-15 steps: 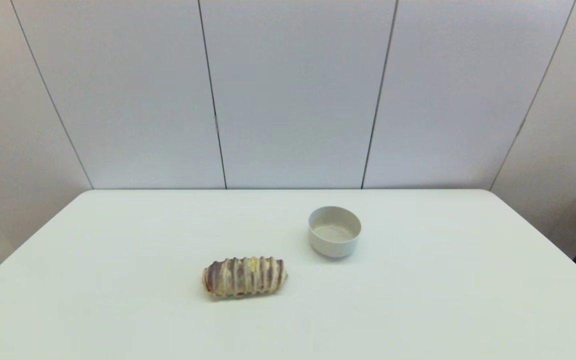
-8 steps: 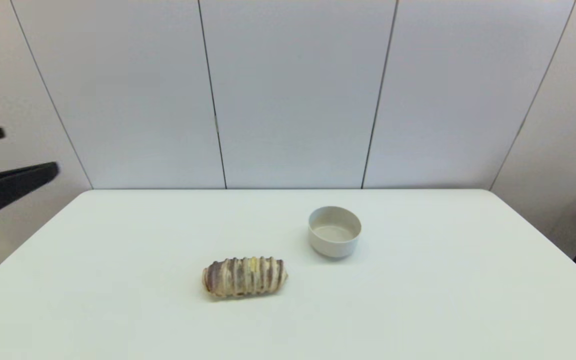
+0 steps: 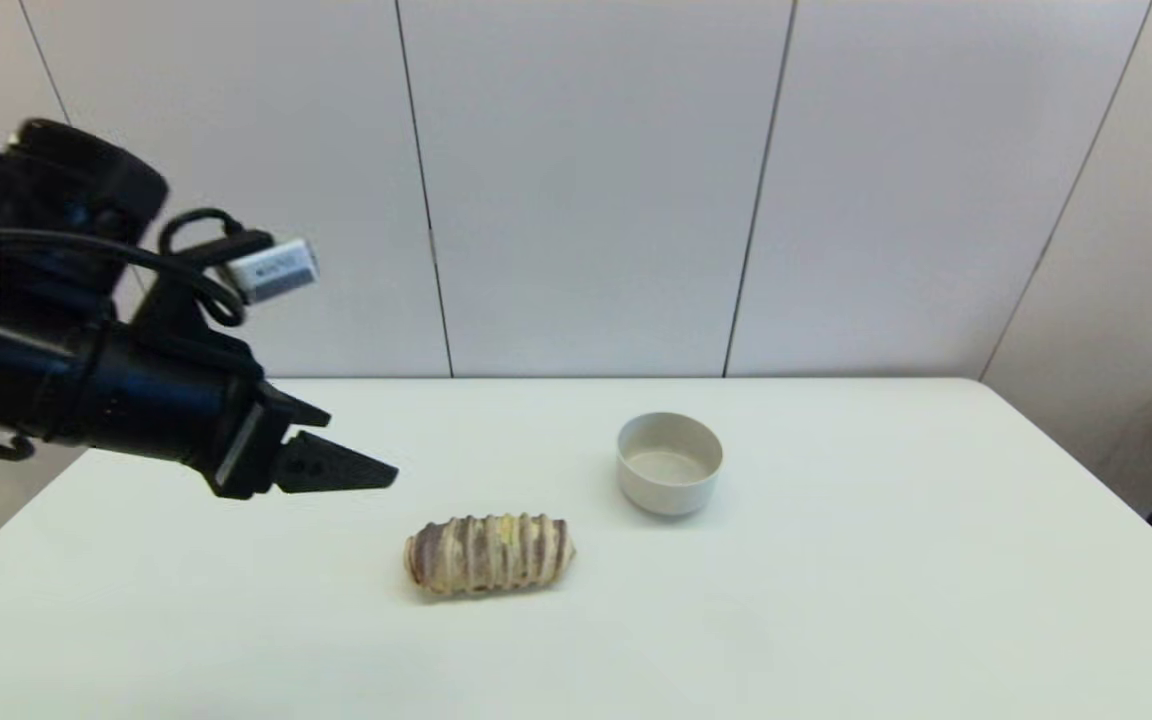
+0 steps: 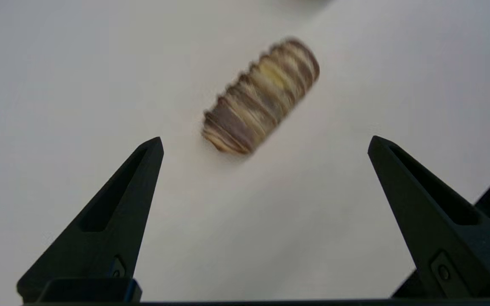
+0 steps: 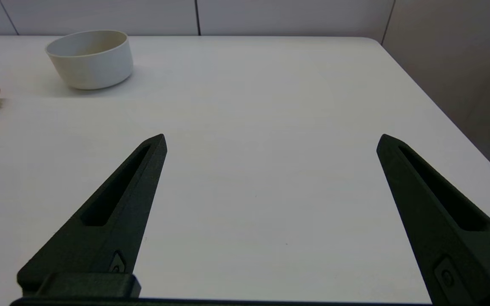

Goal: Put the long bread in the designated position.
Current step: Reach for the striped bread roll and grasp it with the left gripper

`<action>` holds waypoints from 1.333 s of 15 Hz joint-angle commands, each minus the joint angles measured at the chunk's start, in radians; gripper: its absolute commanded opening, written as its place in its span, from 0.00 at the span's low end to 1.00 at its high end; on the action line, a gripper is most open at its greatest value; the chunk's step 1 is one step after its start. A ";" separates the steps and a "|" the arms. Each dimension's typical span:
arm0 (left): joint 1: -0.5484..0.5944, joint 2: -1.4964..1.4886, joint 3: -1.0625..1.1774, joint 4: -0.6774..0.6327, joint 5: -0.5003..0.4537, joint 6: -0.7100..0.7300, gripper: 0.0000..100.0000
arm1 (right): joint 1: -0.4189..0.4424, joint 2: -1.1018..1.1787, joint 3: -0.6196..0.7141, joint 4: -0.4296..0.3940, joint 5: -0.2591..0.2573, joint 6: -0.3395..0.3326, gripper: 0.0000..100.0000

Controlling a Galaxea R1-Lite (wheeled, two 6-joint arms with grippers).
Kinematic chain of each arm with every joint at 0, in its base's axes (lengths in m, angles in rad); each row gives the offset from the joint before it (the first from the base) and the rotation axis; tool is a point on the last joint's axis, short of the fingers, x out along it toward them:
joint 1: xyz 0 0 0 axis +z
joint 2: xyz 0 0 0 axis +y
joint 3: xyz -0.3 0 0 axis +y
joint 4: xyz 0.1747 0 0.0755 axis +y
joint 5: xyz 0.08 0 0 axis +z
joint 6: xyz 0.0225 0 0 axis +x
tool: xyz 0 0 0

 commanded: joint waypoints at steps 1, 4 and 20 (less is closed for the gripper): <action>-0.070 0.219 -0.028 0.035 0.010 -0.004 1.00 | 0.001 0.001 0.000 0.000 -0.001 -0.001 1.00; -0.121 0.286 -0.025 0.026 0.072 -0.029 1.00 | 0.001 0.001 0.000 0.000 -0.001 -0.001 1.00; -0.179 0.525 -0.078 -0.117 0.276 -0.141 0.00 | 0.001 0.001 0.000 0.000 -0.001 -0.001 1.00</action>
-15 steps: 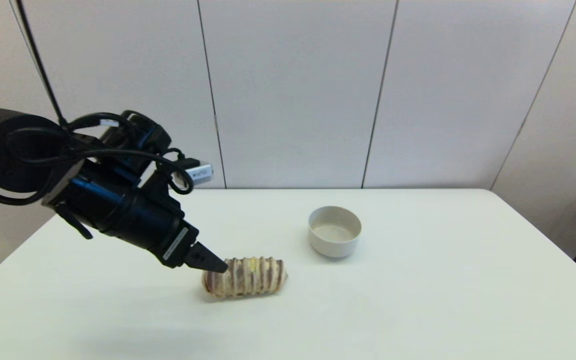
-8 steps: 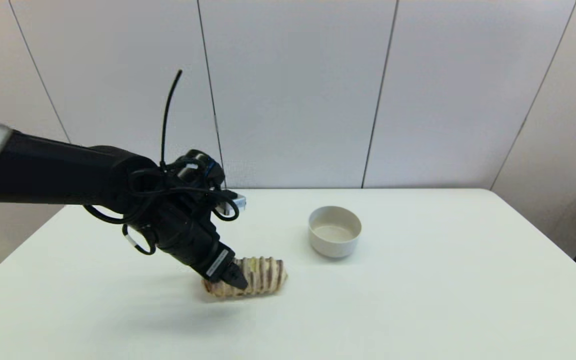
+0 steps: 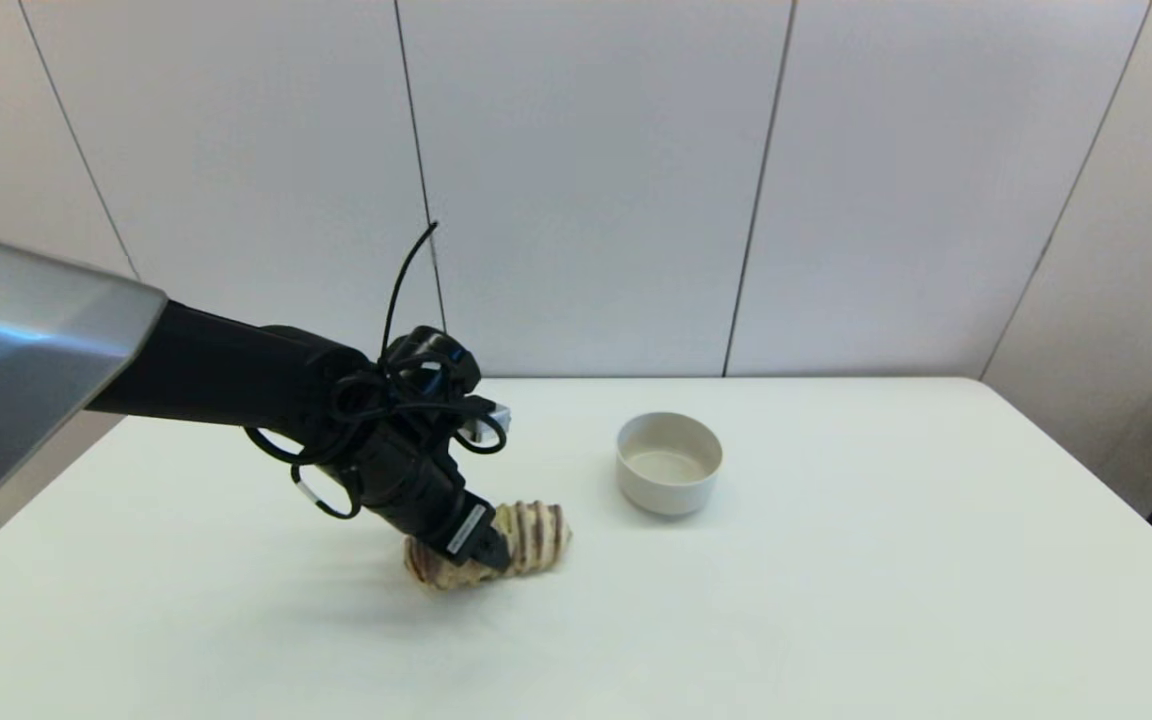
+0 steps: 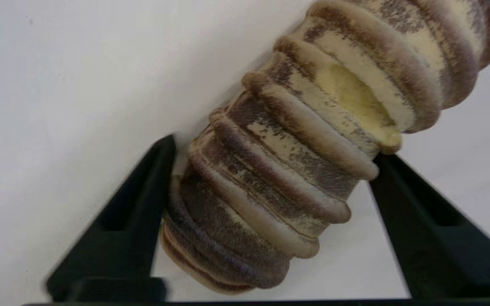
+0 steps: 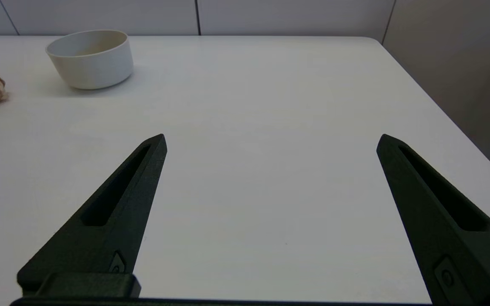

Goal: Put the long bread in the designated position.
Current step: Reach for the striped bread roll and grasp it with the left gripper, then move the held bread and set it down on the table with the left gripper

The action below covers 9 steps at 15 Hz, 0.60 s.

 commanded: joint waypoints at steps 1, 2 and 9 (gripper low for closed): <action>-0.009 -0.007 -0.057 0.014 0.086 0.012 0.00 | -0.001 0.001 0.000 0.000 0.000 0.000 1.00; -0.013 -0.016 -0.096 0.011 0.118 0.011 0.00 | 0.001 0.001 0.000 0.000 0.000 0.000 1.00; -0.025 -0.004 -0.604 0.009 0.126 0.008 0.00 | 0.001 0.001 0.000 0.000 0.000 0.000 1.00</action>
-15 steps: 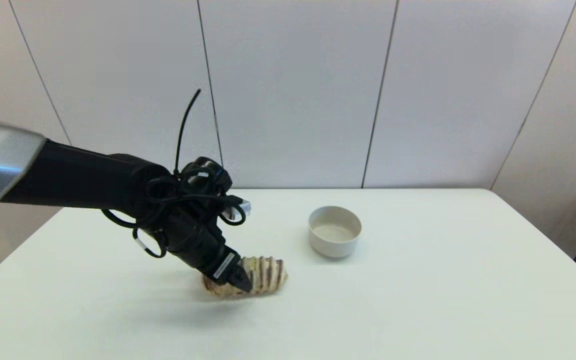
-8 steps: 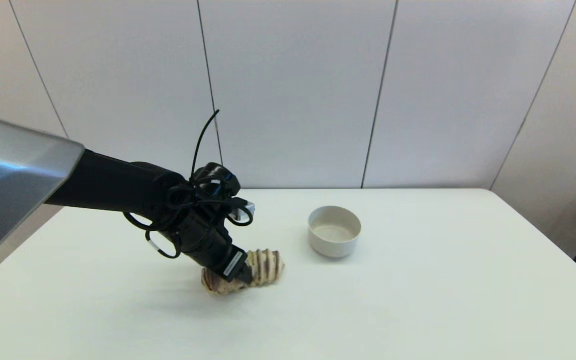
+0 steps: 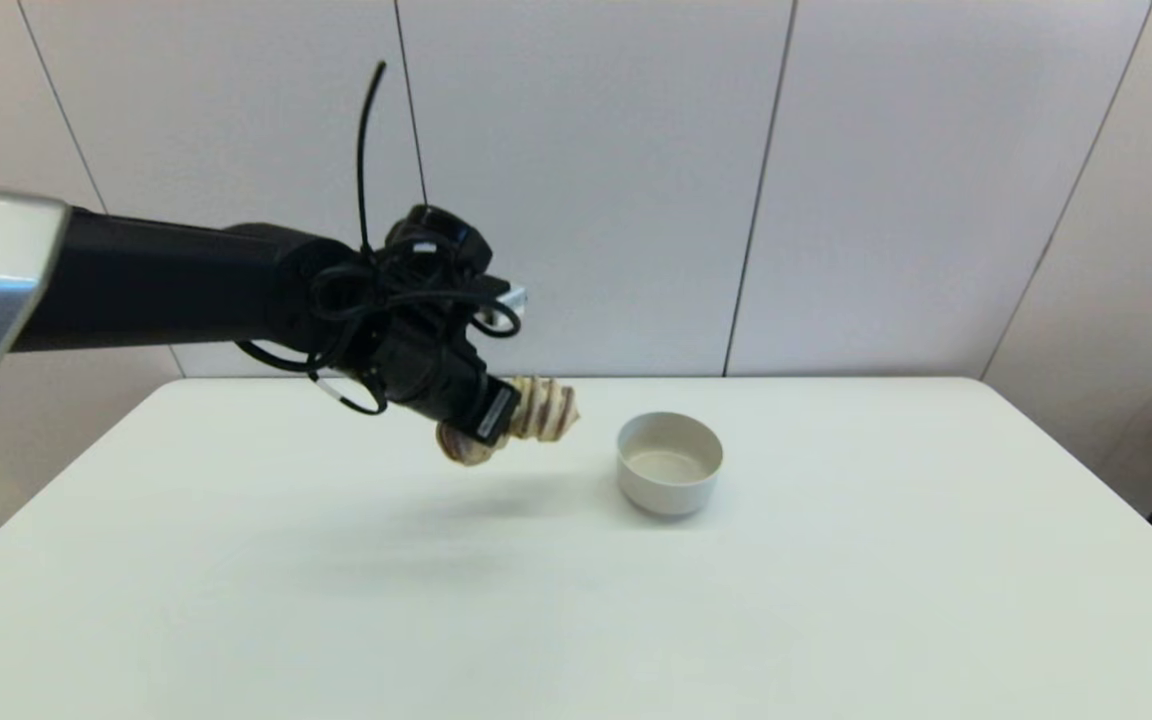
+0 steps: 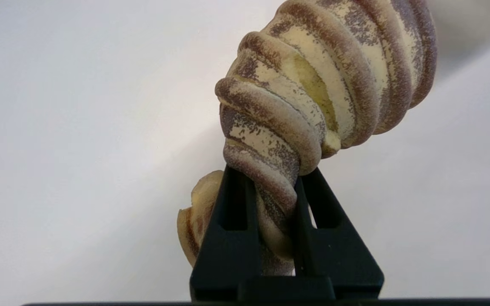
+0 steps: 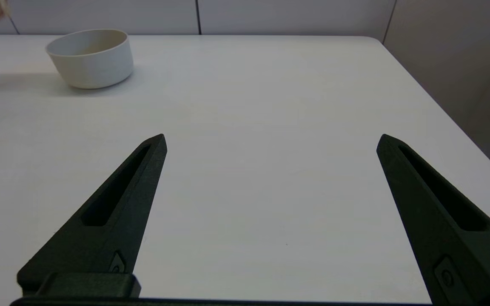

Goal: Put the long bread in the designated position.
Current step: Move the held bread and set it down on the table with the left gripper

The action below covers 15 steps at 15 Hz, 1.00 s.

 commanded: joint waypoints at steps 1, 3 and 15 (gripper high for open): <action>-0.017 0.055 -0.353 -0.014 -0.002 0.001 0.00 | 0.001 0.001 0.000 0.000 0.001 0.000 1.00; -0.043 0.092 -0.351 -0.200 -0.014 0.030 0.00 | -0.001 0.001 0.000 0.000 0.001 0.000 1.00; -0.195 0.432 -0.351 -0.743 0.000 -0.149 0.00 | 0.001 0.001 0.000 0.000 0.001 0.000 1.00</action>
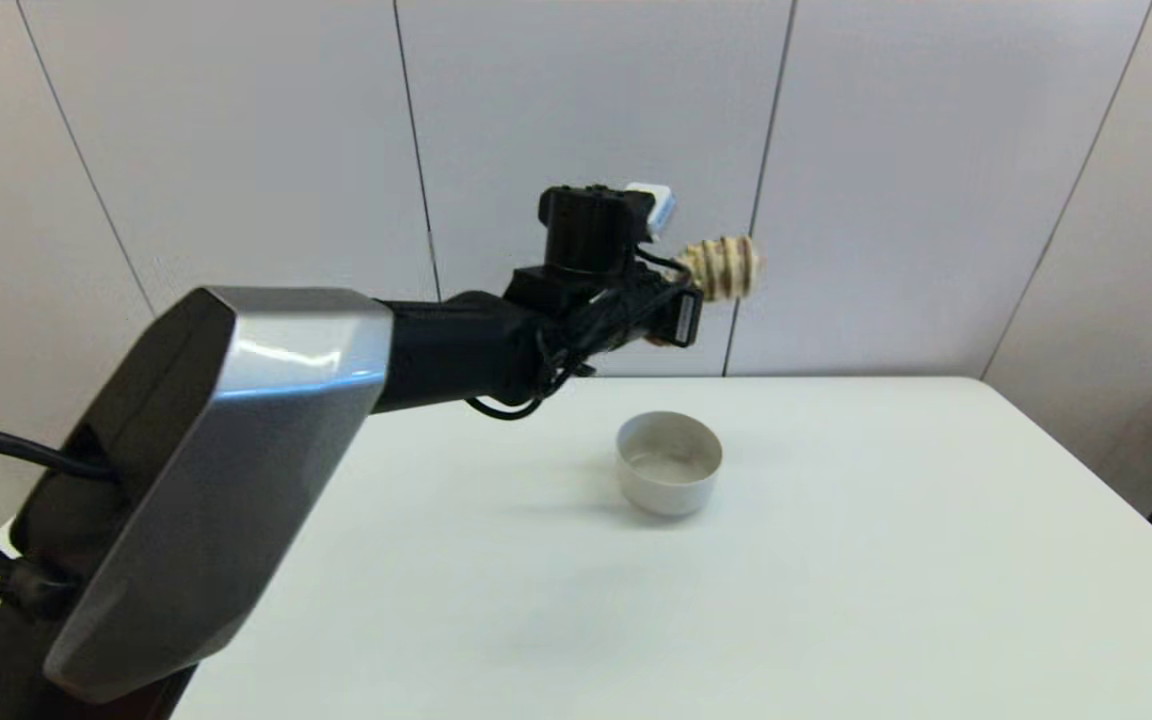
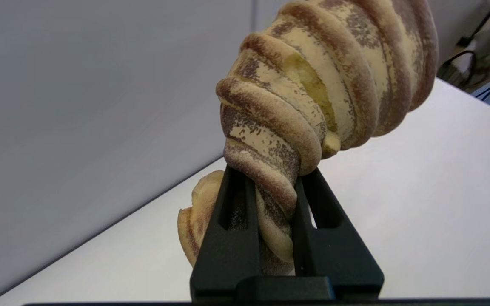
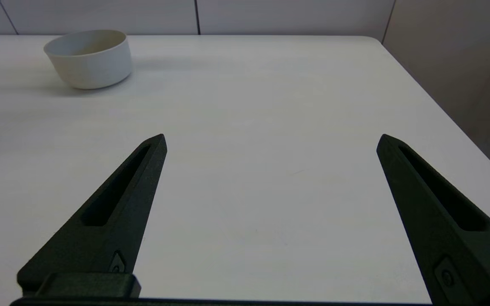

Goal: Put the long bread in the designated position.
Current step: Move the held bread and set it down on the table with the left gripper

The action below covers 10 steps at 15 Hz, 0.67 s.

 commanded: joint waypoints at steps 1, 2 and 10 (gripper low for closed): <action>-0.010 0.090 0.002 -0.038 0.009 0.003 0.00 | 0.001 0.001 0.000 0.000 0.001 -0.001 1.00; -0.009 0.097 0.017 -0.038 0.009 0.003 0.00 | 0.001 0.001 0.000 0.000 0.001 -0.001 1.00; 0.030 0.125 0.019 -0.039 0.011 0.017 0.00 | 0.001 0.001 0.000 0.000 0.000 -0.001 1.00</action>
